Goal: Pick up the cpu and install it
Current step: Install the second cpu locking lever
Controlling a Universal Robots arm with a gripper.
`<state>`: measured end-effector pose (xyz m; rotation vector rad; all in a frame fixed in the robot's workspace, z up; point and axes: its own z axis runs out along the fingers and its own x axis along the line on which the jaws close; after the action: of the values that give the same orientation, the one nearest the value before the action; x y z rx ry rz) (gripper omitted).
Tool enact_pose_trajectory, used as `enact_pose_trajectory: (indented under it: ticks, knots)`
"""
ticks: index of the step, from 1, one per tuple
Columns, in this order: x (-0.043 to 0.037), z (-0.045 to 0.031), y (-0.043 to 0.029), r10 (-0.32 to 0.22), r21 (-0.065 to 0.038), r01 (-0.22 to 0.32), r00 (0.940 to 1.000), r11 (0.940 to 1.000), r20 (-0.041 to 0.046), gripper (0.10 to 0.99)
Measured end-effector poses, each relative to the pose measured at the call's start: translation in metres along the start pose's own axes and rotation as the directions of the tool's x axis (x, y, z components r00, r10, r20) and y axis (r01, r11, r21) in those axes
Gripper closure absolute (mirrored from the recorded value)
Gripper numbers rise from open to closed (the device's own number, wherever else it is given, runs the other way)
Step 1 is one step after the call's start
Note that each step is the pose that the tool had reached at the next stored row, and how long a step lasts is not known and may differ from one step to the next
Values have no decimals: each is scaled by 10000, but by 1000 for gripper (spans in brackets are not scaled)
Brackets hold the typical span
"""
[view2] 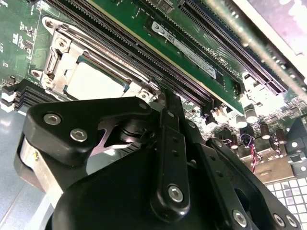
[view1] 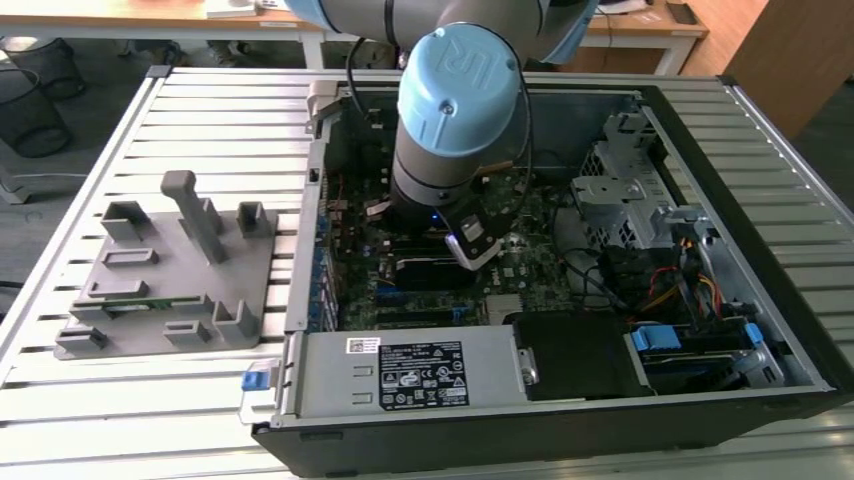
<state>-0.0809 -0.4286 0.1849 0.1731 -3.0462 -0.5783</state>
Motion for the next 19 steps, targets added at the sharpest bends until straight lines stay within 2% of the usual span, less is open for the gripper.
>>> enact_pose_trajectory:
  ticks: [12,19]
  knots:
    - [0,-14,-1,1,44,-1,10000,10000,-4,980]
    - [2,-55,16,3,66,-3,10000,10000,-6,980]
